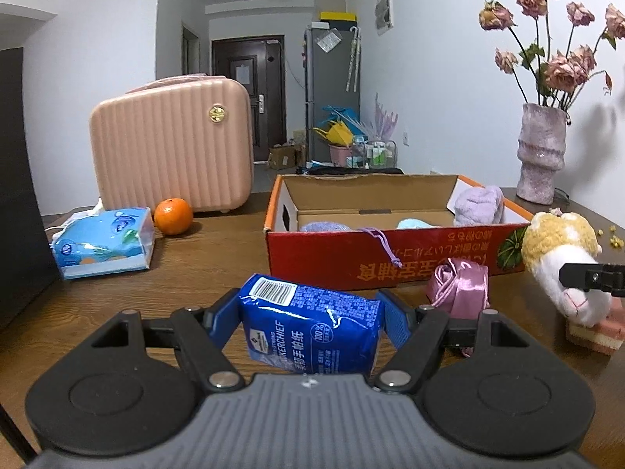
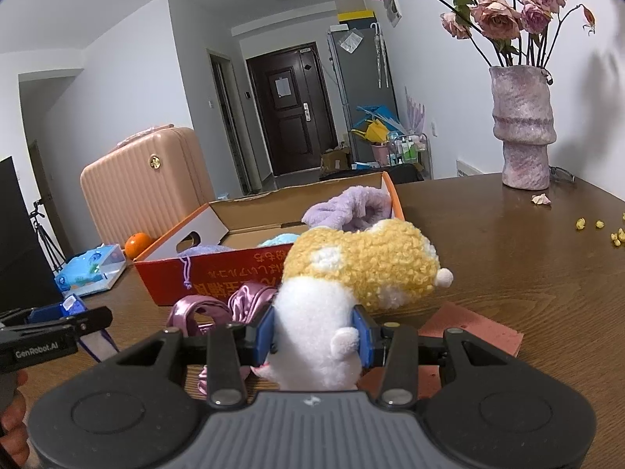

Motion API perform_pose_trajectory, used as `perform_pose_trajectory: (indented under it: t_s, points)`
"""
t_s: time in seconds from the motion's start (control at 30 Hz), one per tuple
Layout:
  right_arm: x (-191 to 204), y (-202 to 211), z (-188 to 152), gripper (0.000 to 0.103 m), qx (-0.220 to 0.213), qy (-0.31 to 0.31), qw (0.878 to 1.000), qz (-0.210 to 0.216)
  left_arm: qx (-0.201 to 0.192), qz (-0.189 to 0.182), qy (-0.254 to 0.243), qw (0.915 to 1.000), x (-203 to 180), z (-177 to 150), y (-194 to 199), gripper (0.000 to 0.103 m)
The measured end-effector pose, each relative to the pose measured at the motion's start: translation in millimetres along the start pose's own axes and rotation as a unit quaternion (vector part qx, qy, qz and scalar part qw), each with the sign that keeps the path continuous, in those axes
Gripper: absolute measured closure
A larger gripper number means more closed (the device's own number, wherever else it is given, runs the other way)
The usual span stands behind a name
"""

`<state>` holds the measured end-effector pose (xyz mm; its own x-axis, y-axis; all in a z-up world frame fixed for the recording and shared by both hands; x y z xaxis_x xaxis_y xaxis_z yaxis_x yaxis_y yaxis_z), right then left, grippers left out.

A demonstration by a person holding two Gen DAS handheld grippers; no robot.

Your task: Organize soft objects

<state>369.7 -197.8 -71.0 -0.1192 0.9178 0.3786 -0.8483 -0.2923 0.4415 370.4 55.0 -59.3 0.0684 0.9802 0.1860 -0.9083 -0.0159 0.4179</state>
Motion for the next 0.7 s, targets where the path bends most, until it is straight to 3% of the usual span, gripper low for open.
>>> perform_pose_trajectory:
  t_s: [0.33,0.7]
  points:
    - [6.3,5.0,1.7,0.062,-0.016,0.010,1.000,0.008,-0.012,0.023,0.026,0.9993,11.4,2.2,11.7,0.028]
    - [20.5,5.1,7.9,0.062,-0.028,0.040,0.999,0.010,-0.027,0.016,0.029,0.9991,11.0,12.3,19.1,0.028]
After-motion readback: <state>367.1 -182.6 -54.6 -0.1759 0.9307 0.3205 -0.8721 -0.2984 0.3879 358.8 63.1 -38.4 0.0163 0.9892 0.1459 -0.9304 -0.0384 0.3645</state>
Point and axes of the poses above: each gripper's, at about its wrist camera, not at the fingertips, and y roughly against the way its jaws point, x to its left, z to its top, the point moved 7 cm from there along -y, roughly the way its jaws point, and after that the axes turned 10 degrees about -y, right-handed, at the moved point
